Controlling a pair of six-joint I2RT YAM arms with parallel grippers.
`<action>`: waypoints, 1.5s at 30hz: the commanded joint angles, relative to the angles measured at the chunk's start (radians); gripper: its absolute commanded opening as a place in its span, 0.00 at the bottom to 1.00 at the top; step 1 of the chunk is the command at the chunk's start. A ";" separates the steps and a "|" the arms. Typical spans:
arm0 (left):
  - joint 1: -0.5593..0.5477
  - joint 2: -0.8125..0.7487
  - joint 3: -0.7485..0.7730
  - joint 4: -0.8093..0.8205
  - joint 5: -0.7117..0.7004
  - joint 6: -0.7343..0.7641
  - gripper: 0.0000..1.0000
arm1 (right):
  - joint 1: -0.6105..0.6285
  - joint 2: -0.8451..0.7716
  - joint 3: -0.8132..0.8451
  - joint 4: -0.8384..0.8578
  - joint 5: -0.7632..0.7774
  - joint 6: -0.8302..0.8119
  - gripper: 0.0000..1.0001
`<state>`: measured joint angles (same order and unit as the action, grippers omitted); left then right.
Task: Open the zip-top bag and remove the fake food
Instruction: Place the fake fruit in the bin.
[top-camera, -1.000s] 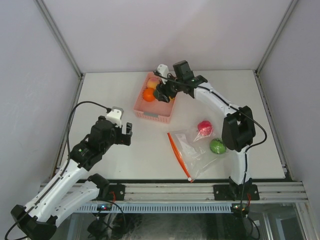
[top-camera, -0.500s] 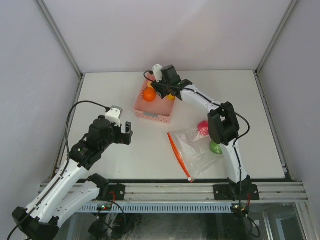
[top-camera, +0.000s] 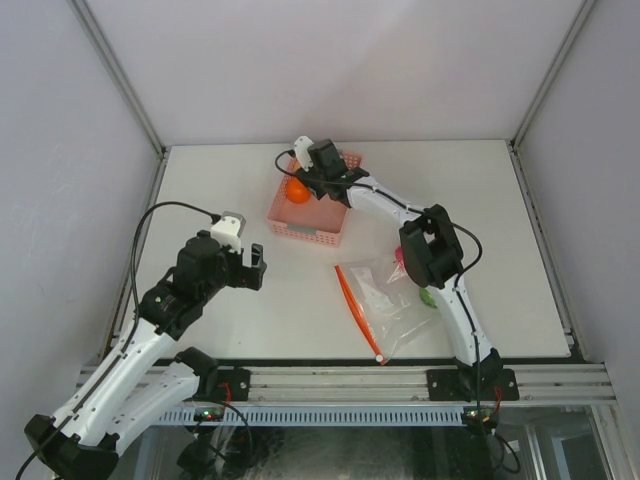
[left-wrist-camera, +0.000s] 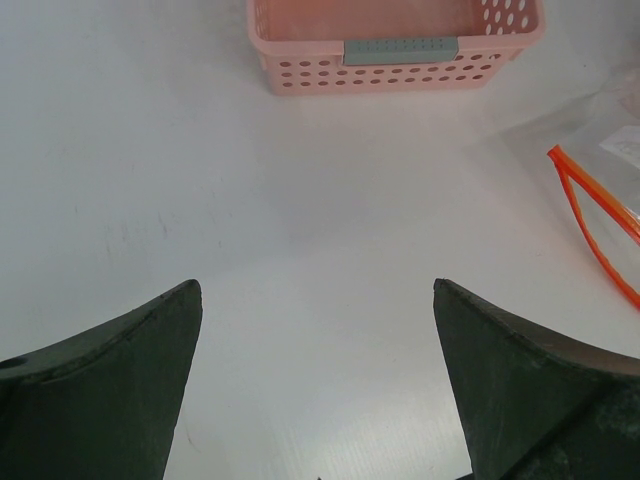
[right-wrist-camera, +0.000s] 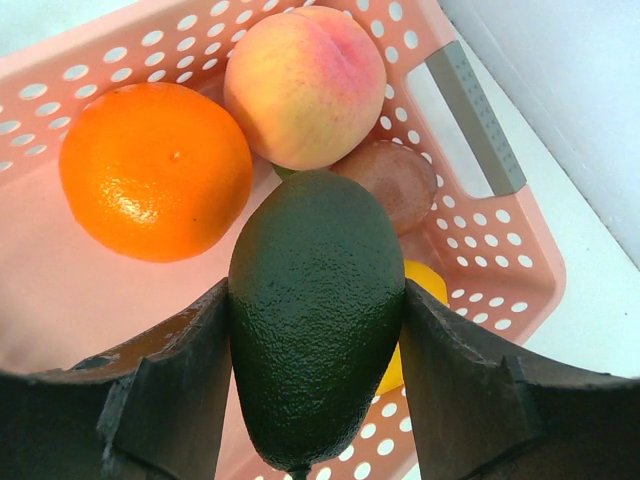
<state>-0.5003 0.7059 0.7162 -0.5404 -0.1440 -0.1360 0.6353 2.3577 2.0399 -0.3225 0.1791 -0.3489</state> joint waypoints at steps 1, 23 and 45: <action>0.009 -0.011 -0.017 0.047 0.024 0.018 1.00 | 0.010 0.004 0.048 0.061 0.046 -0.027 0.30; 0.048 -0.015 -0.017 0.048 0.040 0.017 1.00 | 0.010 -0.060 0.027 0.054 0.039 -0.055 0.86; 0.067 -0.028 -0.021 0.056 0.079 0.012 1.00 | -0.017 -0.301 -0.190 0.077 -0.045 -0.023 0.87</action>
<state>-0.4442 0.6918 0.7155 -0.5331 -0.0933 -0.1364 0.6296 2.1666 1.8915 -0.2844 0.1753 -0.3977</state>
